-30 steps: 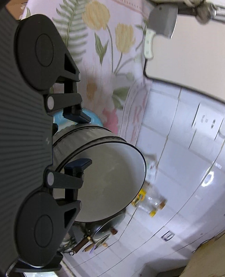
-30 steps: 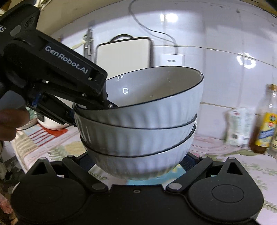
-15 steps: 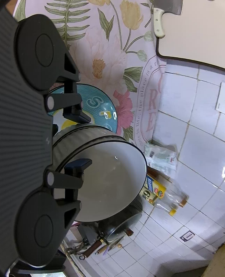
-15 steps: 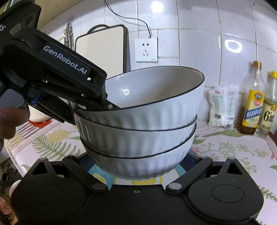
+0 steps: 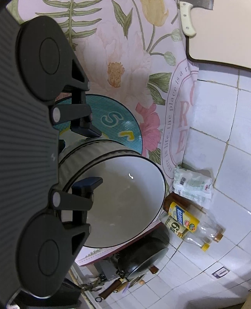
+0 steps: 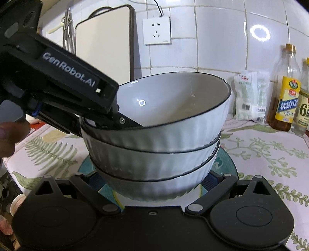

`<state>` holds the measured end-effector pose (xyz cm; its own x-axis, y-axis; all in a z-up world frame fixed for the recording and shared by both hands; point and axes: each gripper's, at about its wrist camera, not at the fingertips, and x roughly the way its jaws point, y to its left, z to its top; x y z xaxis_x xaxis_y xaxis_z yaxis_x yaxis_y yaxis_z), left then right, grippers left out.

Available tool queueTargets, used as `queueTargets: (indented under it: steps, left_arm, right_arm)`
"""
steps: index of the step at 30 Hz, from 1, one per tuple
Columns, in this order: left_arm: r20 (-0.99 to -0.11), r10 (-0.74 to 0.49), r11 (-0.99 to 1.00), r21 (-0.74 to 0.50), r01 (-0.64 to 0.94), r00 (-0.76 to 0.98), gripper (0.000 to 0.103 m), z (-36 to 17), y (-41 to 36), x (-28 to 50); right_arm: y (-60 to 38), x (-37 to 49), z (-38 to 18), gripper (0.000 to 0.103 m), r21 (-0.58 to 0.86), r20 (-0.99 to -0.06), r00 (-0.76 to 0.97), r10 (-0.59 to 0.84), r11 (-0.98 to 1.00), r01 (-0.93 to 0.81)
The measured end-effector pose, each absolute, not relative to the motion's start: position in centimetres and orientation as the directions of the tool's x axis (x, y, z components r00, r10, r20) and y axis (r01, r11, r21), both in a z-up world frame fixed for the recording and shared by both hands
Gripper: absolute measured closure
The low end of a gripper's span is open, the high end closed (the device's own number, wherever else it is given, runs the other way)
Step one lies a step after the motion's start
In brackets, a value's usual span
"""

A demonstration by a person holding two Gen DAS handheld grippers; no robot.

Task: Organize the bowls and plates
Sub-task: 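Lift the bowl stack with both grippers and carry it over the blue egg plate, then lower the bowl stack onto the blue egg plate and open both grippers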

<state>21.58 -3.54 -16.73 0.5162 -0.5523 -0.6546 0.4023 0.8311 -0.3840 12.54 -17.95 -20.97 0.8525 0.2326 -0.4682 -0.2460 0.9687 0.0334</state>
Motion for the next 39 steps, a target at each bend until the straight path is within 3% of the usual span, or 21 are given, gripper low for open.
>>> queueTargets:
  steps: [23, 31, 39]
  left_arm:
    - [-0.676, -0.533, 0.845, -0.404, 0.35, 0.509, 0.059, -17.7, -3.8, 21.6]
    - [-0.642, -0.498, 0.862, -0.439, 0.253, 0.582, 0.05, -15.8, -1.9, 19.6]
    - [-0.627, -0.445, 0.891, -0.382, 0.245, 0.639, 0.042, -11.4, -1.5, 15.2]
  right_arm:
    - [-17.5, 14.1, -21.4, 0.003, 0.08, -0.573, 0.799, 0.182, 0.983, -0.166]
    - [-17.0, 12.9, -19.9, 0.003, 0.028, -0.646, 0.747, 0.159, 0.982, -0.185]
    - [-18.0, 8.9, -16.5, 0.003, -0.001, -0.605, 0.781, 0.154, 0.981, -0.195]
